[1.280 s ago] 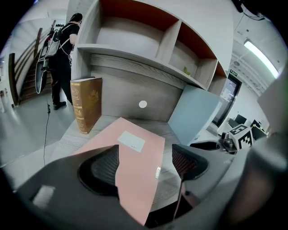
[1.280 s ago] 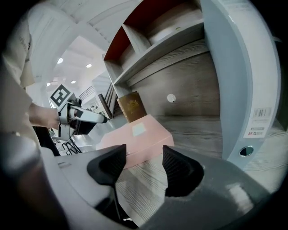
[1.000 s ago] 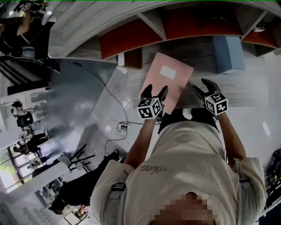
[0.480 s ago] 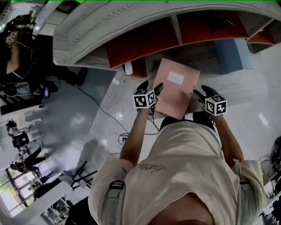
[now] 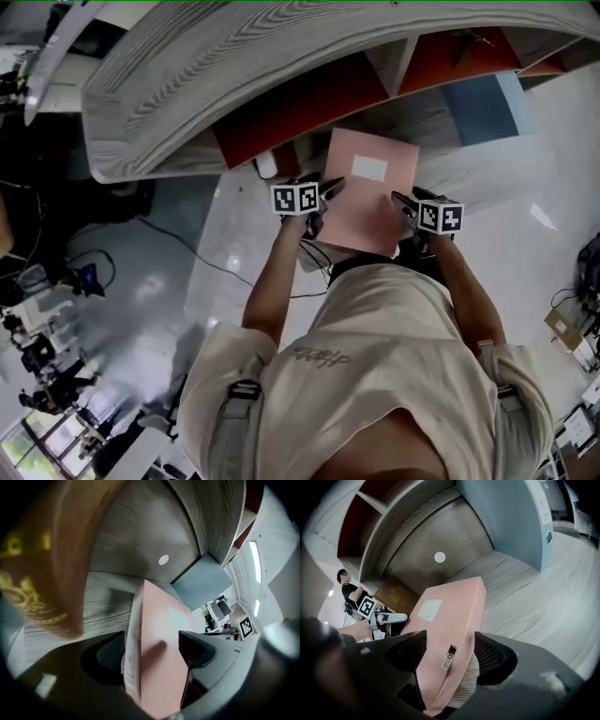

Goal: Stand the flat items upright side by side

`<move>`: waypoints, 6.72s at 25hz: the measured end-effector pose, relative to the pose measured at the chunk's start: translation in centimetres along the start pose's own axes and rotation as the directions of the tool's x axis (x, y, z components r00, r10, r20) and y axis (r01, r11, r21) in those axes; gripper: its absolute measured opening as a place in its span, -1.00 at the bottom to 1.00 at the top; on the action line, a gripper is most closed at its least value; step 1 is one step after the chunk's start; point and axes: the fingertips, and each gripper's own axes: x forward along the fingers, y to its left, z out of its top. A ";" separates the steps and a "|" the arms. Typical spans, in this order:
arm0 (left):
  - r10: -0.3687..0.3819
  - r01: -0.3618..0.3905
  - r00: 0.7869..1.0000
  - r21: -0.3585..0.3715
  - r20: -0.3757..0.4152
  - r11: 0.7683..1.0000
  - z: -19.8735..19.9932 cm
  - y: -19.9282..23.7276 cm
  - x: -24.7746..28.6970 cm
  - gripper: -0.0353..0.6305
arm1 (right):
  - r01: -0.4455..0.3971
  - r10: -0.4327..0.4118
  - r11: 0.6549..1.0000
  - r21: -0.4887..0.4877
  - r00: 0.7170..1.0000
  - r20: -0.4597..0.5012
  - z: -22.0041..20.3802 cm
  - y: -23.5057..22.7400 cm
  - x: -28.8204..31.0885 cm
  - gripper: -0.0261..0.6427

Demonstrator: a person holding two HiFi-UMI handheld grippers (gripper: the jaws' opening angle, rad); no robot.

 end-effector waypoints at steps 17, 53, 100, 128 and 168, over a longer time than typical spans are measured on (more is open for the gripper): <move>-0.056 0.055 0.998 -0.082 -0.015 0.995 -0.3 0.5 1.8 0.04 | 0.034 -0.034 0.999 0.037 0.999 -0.016 -0.2 -0.9 2.0 0.04; -0.086 -0.009 0.900 0.215 0.426 0.976 1.4 -10.4 -11.3 -0.14 | 0.118 0.116 0.638 -0.761 0.962 0.246 9.6 7.6 -7.4 0.00; -0.070 -0.171 0.933 0.607 0.352 0.776 0.8 -14.5 -4.0 0.13 | 0.231 -0.068 0.914 -0.333 0.897 0.437 1.8 -3.0 -15.3 -0.12; 0.407 -0.537 0.796 0.214 0.448 0.816 11.3 -23.4 10.0 0.13 | 0.079 0.072 0.931 -0.357 0.918 0.391 11.3 -20.4 -20.2 -0.17; 0.174 -0.278 0.951 0.455 0.257 0.846 12.4 -31.3 16.4 0.12 | -0.102 0.229 0.908 -0.406 0.933 0.279 13.6 -24.4 -19.5 -0.17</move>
